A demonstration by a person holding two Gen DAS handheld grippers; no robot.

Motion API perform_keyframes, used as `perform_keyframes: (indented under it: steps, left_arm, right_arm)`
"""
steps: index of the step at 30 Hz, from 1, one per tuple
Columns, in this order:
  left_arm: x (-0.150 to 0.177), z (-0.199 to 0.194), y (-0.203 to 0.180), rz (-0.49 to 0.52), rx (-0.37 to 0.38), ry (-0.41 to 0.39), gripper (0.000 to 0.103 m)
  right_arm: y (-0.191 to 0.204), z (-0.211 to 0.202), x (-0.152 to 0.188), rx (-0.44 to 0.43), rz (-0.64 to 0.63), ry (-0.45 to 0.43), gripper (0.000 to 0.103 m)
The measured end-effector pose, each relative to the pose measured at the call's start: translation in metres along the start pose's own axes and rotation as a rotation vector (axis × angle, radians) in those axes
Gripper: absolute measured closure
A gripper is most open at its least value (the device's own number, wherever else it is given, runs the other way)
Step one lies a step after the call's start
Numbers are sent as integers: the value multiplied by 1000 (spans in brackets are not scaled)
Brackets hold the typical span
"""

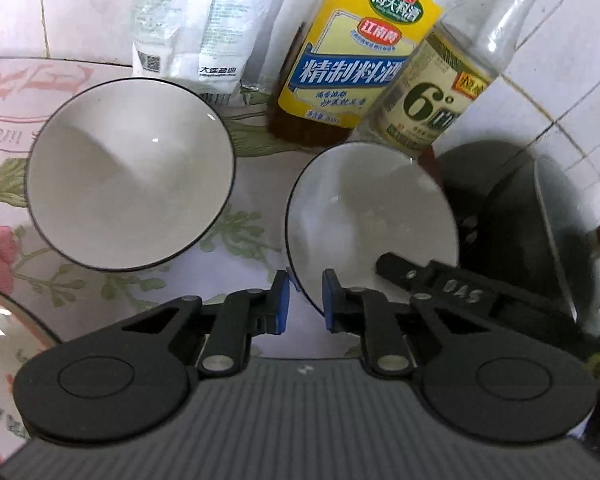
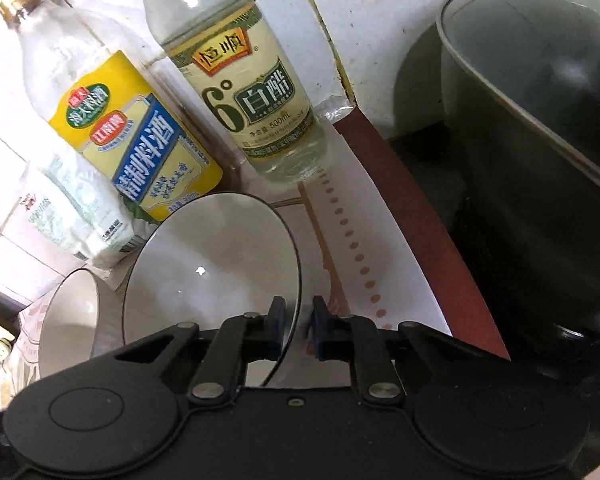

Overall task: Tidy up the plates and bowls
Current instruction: 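Move both grippers to the white bowl by the bottles and grasp its rim, then lift the white bowl with both grippers and carry it over the placed bowl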

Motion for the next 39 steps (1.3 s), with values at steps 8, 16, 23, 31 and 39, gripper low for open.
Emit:
perform_keyframes:
  steps: [8, 16, 23, 31, 39]
  left_arm:
    - [15, -54, -4, 105, 4, -52, 89]
    - [38, -115, -5, 181, -9, -68, 89]
    - [66, -144, 6, 186, 9, -36, 89]
    - [97, -148, 19, 191, 5, 3, 89]
    - [110, -143, 21, 205, -3, 34, 90]
  right_arm:
    - [18, -53, 17, -16, -2, -40, 85]
    - [40, -110, 43, -45, -7, -41, 84]
    - [49, -139, 78, -55, -28, -21, 83]
    - [49, -146, 110, -39, -61, 2, 82]
    - [49, -147, 126, -1, -121, 0, 82]
Point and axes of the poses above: each gripper's, at about its wrist camera, not at the fingertips, and z roughly the way its jaws point, y to its left, x to its underside, the point moved 6 cm from there along z, roughly the way its jaws point, and after that the axes turned 7 degrees about -x, right-handed, at the moved point
